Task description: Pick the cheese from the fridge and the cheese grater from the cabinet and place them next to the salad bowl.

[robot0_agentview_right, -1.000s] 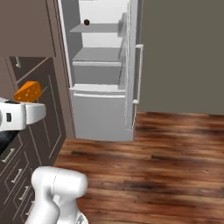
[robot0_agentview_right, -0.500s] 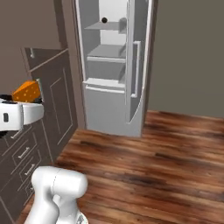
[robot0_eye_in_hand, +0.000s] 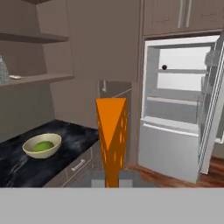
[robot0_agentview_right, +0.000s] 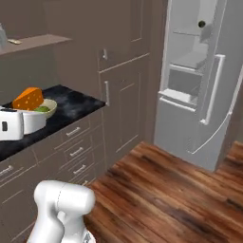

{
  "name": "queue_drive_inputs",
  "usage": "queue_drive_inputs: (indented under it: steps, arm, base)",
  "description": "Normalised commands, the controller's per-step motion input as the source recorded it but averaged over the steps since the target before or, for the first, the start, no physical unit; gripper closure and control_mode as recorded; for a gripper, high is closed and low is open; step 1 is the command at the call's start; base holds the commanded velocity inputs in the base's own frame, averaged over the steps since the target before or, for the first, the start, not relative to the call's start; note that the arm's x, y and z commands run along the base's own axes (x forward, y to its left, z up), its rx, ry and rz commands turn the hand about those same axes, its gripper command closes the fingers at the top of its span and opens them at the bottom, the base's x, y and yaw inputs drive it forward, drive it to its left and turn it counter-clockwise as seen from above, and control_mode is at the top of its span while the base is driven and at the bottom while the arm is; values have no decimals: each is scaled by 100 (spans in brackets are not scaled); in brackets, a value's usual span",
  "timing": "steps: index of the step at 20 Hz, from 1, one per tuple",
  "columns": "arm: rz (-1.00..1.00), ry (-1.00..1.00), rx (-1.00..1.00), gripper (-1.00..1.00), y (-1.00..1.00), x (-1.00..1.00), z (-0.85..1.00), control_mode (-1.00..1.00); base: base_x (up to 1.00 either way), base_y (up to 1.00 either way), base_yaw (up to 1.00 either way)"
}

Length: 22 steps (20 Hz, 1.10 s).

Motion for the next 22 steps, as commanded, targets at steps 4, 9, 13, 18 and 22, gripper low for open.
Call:
queue_drive_inputs:
  steps: [4, 9, 13, 18, 22]
  arm:
    - [0, 0, 0, 100, 0, 0, 0, 100]
    - [0, 0, 0, 100, 0, 0, 0, 100]
    - [0, 0, 0, 100, 0, 0, 0, 100]
    - [0, 0, 0, 100, 0, 0, 0, 100]
    - [0, 0, 0, 100, 0, 0, 0, 100]
  base:
    - [0, -44, 73]
    - [13, -54, 55]
    - [61, -64, 45]
    - [47, -51, 33]
    - [26, -31, 32]
